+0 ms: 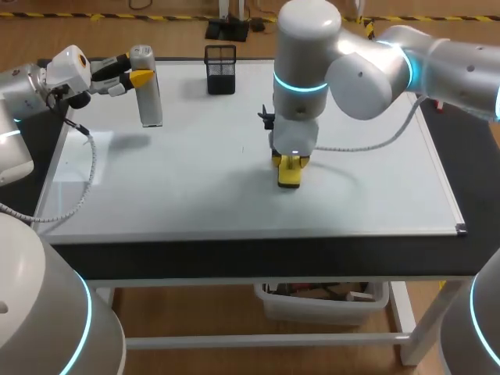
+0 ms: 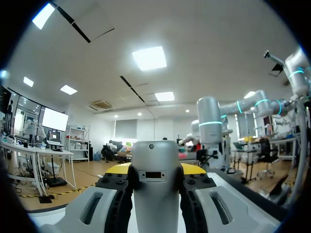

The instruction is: Pick up the inspection probe, press it on each red-marked spot on the whiteboard one by one, put down the probe, pick up the eraser, and wipe off all the red marks.

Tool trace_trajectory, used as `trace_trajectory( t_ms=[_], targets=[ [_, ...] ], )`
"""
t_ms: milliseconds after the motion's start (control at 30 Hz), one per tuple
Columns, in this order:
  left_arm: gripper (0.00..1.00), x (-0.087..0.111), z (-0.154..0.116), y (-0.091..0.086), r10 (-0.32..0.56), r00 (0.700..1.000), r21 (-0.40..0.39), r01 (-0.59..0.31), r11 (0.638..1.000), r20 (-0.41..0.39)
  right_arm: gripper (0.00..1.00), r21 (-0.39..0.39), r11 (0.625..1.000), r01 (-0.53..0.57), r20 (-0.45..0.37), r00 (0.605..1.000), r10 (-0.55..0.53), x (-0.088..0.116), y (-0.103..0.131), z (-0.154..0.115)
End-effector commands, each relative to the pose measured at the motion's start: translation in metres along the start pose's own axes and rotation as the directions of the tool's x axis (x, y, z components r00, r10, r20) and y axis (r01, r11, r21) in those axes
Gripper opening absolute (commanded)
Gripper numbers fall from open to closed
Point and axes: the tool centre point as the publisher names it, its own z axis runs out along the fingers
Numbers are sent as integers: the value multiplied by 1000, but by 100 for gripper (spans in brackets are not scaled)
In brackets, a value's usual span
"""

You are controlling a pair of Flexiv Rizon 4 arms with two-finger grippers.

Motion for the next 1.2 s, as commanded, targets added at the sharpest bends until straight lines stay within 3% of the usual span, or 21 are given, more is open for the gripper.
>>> trace_trajectory(
  t_ms=[33, 533, 1200],
  targets=[
    [0, 1, 1, -1, 2, 1000, 0, -2, 1000, 2, 0, 2, 1000, 22, -6, 1000, -22, 10, -8, -20],
    [0, 1, 1, -1, 2, 1000, 0, -2, 1000, 2, 0, 34, 998, 50, -42, 998, -48, 29, -68, -56],
    [0, 1, 1, -1, 2, 1000, 0, -2, 1000, 2, 0, 34, 998, 50, -42, 998, -48, 29, -68, -56]
  ],
)
